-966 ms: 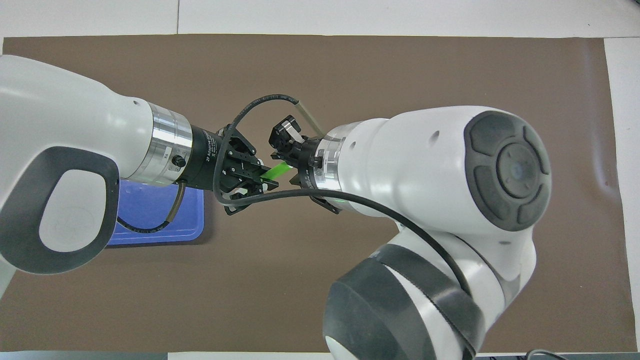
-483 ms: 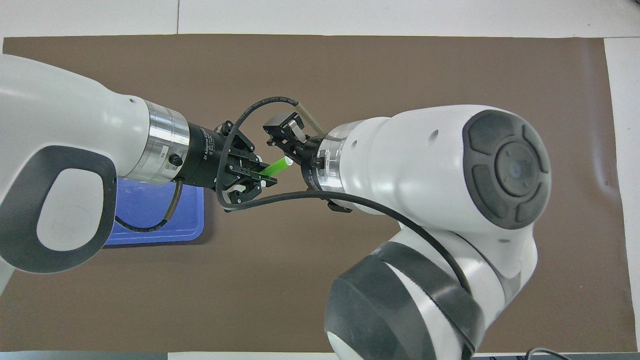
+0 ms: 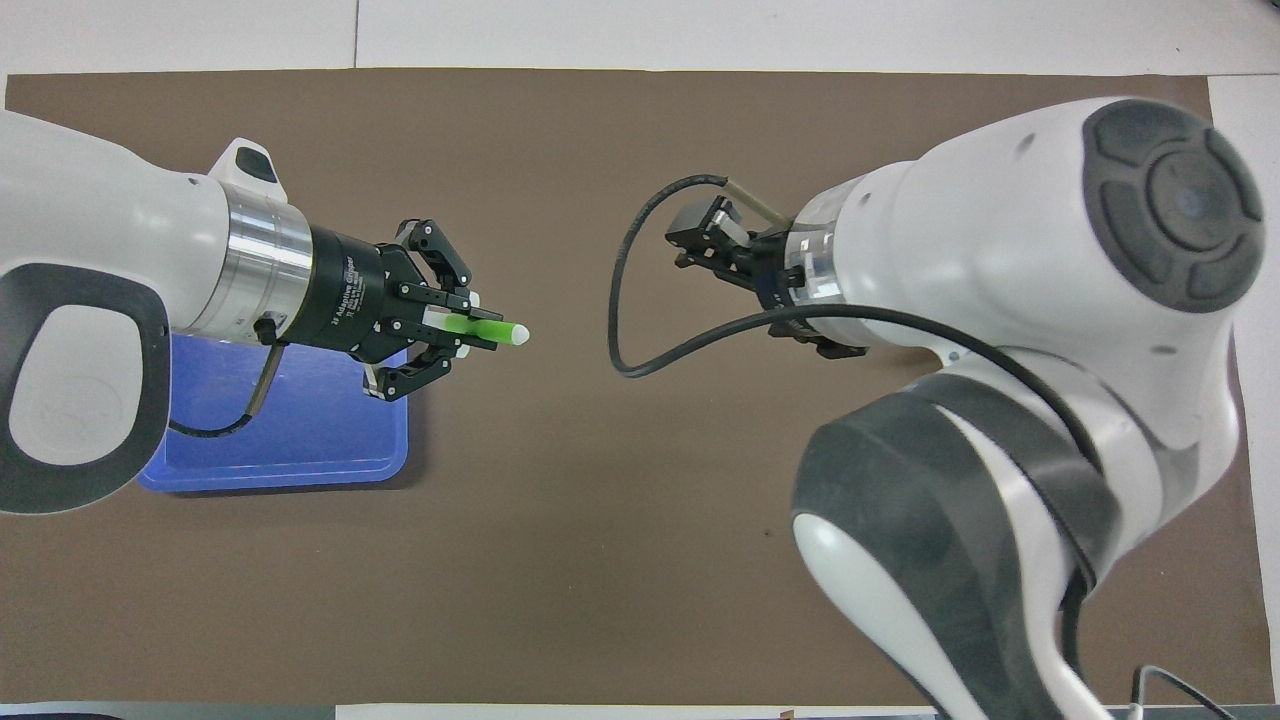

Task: Right arm passes pens to left for tray arrangement
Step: 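Lower the green pen into the tray while the right gripper withdraws, then open the left gripper to release the green pen in the tray, then lift the purple pen from the cup with the right gripper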

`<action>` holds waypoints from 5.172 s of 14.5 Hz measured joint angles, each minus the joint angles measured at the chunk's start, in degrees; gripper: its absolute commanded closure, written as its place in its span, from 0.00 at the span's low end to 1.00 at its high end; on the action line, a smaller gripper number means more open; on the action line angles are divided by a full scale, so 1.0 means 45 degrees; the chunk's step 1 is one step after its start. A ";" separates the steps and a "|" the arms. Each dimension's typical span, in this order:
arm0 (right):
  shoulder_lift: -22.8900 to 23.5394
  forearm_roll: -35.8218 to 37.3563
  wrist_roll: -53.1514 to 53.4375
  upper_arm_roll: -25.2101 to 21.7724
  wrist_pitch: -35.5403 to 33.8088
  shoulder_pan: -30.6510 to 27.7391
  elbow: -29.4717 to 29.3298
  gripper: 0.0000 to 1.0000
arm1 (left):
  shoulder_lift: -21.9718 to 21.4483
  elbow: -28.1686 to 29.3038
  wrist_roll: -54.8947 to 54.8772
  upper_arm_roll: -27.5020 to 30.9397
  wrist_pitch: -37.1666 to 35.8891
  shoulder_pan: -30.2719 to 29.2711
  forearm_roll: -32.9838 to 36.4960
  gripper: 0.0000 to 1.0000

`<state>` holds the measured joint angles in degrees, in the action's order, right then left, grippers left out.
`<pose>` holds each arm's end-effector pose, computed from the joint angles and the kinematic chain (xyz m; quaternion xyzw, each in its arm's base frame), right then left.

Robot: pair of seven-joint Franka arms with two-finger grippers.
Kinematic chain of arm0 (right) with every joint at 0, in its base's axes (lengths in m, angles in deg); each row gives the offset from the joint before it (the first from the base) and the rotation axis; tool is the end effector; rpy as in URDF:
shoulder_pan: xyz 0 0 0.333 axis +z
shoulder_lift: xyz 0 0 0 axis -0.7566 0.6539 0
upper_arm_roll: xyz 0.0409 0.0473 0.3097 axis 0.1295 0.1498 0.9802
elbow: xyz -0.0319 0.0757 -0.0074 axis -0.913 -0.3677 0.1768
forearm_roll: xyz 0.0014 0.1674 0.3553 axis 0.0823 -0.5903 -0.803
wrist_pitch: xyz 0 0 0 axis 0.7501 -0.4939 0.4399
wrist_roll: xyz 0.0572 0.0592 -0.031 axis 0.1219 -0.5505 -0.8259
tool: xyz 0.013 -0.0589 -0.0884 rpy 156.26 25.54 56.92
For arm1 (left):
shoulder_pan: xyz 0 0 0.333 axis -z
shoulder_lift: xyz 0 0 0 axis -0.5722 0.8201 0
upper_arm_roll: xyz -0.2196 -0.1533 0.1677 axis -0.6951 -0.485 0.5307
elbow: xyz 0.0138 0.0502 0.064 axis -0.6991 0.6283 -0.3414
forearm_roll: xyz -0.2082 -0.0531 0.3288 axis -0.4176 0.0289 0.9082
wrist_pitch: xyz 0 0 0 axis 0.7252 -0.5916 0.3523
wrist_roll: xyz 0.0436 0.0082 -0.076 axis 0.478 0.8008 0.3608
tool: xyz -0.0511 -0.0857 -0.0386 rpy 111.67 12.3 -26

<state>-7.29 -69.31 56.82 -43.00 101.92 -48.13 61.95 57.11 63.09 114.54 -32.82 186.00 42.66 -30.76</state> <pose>0.5580 0.2164 0.5940 -0.9710 0.2187 -0.0405 0.0877 0.5287 -0.2003 0.5494 0.8810 0.4105 -0.1341 0.1931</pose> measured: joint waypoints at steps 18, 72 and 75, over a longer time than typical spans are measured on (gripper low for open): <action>0.1224 0.5491 -0.4429 -0.2368 0.0430 -0.0009 0.3246 0.10 | 0.2312 0.3530 -1.1917 0.0062 0.5363 -0.1853 0.5916 1.00; 0.0784 -0.5288 0.6685 0.0142 0.1758 0.0231 -0.0852 1.00 | -0.0244 -0.1664 0.6338 -0.1300 -0.0726 -0.2096 -0.2297 0.00; 0.1173 -0.5290 0.8407 0.1060 0.2421 0.0255 -0.1229 1.00 | -0.0244 -0.1753 0.8047 -0.1662 -0.0481 -0.2093 -0.2769 0.00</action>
<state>-2.01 -93.12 94.65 -38.23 112.82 -46.98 56.41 56.02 55.20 150.75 -40.30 183.83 33.24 -43.22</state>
